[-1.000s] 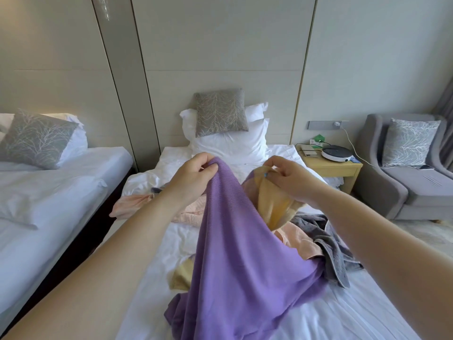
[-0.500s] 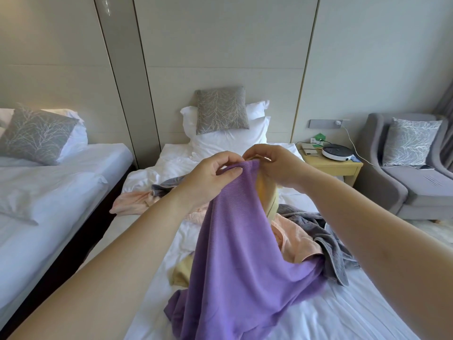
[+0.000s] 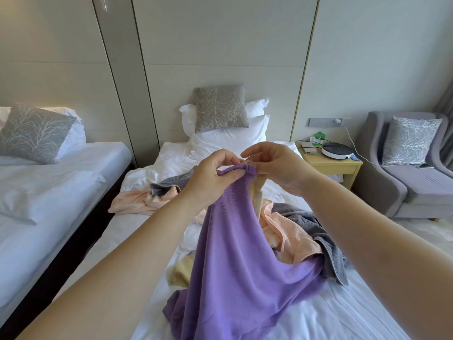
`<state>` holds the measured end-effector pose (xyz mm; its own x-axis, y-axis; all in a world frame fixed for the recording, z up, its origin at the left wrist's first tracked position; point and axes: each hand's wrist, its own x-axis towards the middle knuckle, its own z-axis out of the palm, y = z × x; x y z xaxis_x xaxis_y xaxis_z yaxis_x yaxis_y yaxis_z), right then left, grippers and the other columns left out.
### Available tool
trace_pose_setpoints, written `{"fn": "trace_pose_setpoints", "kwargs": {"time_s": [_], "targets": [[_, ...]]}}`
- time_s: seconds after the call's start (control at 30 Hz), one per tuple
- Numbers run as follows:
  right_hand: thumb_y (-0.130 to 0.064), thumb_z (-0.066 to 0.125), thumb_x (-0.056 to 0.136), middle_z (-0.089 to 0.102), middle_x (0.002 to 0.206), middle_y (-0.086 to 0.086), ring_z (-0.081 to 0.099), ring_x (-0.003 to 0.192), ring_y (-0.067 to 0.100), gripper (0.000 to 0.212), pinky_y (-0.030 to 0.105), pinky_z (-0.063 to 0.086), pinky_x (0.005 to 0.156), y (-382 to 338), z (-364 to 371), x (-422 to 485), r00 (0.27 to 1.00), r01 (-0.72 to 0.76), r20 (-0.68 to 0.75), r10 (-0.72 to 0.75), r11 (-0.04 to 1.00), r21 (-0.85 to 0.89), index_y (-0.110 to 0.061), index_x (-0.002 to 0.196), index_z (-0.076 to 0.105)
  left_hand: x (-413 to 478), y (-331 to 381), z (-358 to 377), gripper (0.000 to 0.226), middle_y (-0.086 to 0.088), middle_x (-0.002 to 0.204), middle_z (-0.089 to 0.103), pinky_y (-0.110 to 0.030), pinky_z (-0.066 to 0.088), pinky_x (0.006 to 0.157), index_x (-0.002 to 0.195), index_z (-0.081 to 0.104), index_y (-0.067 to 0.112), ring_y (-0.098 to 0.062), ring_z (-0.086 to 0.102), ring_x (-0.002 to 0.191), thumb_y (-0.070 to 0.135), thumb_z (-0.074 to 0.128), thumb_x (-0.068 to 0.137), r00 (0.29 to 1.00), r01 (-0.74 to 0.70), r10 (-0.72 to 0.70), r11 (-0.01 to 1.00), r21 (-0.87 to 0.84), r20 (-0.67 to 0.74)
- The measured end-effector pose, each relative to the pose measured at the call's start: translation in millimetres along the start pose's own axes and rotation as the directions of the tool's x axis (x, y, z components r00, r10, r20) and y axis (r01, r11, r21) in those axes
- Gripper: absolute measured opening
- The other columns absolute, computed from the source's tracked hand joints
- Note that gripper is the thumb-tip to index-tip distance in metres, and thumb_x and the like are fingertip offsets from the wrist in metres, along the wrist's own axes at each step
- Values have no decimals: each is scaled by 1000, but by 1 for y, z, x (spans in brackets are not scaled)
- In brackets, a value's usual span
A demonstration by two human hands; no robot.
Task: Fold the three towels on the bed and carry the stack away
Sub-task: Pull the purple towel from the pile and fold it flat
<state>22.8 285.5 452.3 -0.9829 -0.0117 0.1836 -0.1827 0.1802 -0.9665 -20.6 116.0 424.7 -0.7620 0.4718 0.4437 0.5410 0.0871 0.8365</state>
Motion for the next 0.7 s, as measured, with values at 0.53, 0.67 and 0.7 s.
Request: {"fn": "trace_pose_setpoints", "kwargs": {"time_s": [0.53,0.67,0.7], "targets": [[-6,80,69,61,69,0,54,60,12,21,29,47,61,1,3,1,962,-16,-266,-58,963,-268,-20,71,64,-2,-1,8,21,16,78,67,-15,43,76,77,60,27,-4,57,78,12,74,80,987,33,-28,999,-30,158],[-10,80,71,61,66,-5,53,56,4,19,19,46,56,5,2,0,951,-5,-299,-80,962,-271,-20,71,65,-4,-2,12,22,22,77,63,-18,43,75,74,65,32,-1,55,74,15,78,76,977,37,-37,999,1,208],[-9,79,73,61,67,-3,54,57,5,18,19,46,56,5,2,0,955,1,-286,-74,969,-248,-20,72,65,-4,-2,13,22,21,77,64,-19,43,76,75,65,31,-1,56,74,14,77,77,982,38,-38,999,8,187]]}}
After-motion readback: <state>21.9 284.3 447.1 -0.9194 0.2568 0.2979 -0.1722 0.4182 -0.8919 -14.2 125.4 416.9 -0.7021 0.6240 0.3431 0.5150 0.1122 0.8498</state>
